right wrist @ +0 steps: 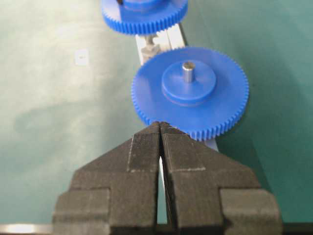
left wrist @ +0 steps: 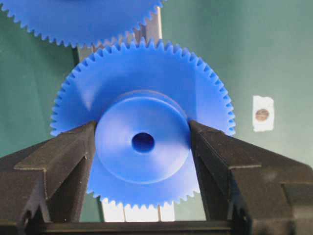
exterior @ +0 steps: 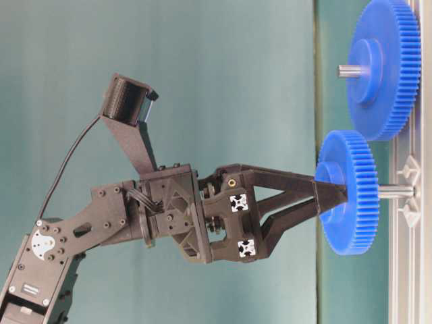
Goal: Find the location of the shaft and insert the small gear.
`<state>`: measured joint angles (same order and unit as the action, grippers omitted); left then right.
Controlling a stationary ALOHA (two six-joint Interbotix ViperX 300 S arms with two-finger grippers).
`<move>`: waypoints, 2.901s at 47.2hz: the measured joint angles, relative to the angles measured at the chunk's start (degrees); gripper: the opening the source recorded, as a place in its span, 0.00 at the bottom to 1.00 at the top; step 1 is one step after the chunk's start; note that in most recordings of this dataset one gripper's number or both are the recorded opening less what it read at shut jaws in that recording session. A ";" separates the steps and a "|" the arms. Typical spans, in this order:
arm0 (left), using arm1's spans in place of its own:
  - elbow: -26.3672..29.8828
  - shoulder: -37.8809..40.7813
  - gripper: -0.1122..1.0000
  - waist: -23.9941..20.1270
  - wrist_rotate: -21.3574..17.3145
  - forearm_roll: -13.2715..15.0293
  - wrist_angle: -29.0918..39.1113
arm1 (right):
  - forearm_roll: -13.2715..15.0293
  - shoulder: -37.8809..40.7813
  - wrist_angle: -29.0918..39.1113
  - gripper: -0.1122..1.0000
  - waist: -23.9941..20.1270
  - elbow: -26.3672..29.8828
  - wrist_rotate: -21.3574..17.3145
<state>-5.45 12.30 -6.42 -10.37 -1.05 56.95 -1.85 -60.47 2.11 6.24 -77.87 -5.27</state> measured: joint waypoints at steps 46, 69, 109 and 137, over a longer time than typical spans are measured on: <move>0.44 0.09 0.68 -0.79 -1.49 0.18 0.09 | 0.00 -0.26 0.00 0.10 0.00 0.00 0.00; 0.53 2.46 0.68 0.00 0.88 0.09 -0.35 | 0.00 -0.26 0.00 0.10 0.09 0.00 0.00; 3.69 2.46 0.91 -0.26 3.08 -0.26 1.93 | 0.00 -0.35 0.00 0.10 0.00 0.00 0.00; 5.45 0.44 0.91 1.14 3.34 -0.18 4.75 | 0.00 -0.35 0.00 0.10 0.00 0.00 0.00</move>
<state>0.00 12.74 -5.27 -7.03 -1.23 61.70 -1.85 -60.82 2.11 6.24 -77.87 -5.27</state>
